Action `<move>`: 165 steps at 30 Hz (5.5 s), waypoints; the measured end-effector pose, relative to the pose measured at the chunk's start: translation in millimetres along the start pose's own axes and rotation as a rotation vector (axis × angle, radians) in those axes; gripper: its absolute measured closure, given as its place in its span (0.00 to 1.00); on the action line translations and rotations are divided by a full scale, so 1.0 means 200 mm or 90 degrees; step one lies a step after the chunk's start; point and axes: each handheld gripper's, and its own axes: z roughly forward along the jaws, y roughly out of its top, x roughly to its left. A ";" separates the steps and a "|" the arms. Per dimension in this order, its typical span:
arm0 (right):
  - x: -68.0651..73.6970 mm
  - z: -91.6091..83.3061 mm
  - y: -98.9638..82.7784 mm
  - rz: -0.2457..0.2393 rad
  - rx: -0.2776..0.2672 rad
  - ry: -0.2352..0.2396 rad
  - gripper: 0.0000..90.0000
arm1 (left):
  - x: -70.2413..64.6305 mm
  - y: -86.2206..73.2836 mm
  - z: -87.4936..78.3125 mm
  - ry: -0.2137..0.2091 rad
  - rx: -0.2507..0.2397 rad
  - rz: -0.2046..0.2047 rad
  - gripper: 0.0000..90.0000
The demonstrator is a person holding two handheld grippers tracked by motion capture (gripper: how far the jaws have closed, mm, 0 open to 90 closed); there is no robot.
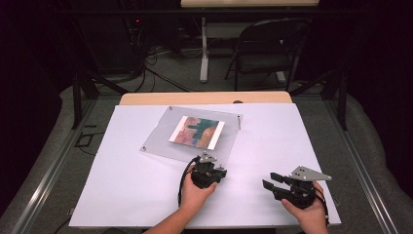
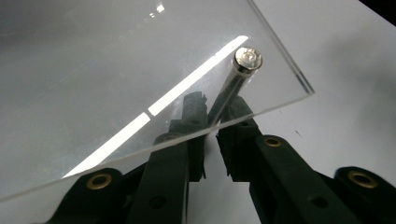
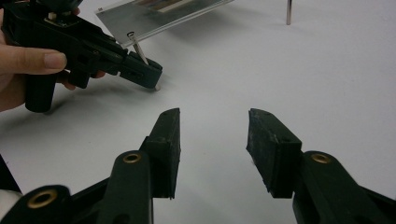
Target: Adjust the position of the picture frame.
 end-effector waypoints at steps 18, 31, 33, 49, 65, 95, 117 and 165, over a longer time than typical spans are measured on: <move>0.00 0.01 0.00 0.001 0.007 0.005 0.61 | -0.04 -0.02 -0.02 0.041 -0.014 0.056 0.95; 0.05 0.03 0.01 -0.025 0.001 0.019 0.61 | 0.01 -0.09 -0.17 0.030 0.014 0.053 0.95; 0.06 0.03 0.02 -0.033 0.007 0.017 0.63 | 0.02 -0.11 -0.20 0.030 0.016 0.054 0.95; 0.11 0.12 0.06 -0.069 0.058 0.031 0.80 | 0.12 -0.22 -0.39 0.026 0.030 0.048 0.95; 0.06 0.38 0.25 -0.103 0.047 0.027 0.84 | 0.21 -0.34 -0.54 0.045 0.017 0.019 0.94; -0.06 0.91 0.36 -0.116 0.079 0.035 0.82 | 0.17 -0.39 -0.54 0.048 -0.016 0.000 0.77; -0.06 0.98 0.38 -0.093 0.075 0.020 0.95 | 0.17 -0.37 -0.55 0.080 -0.014 0.010 0.95; 0.03 0.55 0.17 0.008 0.083 -0.029 0.95 | 0.45 -0.15 -0.48 0.086 -0.021 -0.027 0.94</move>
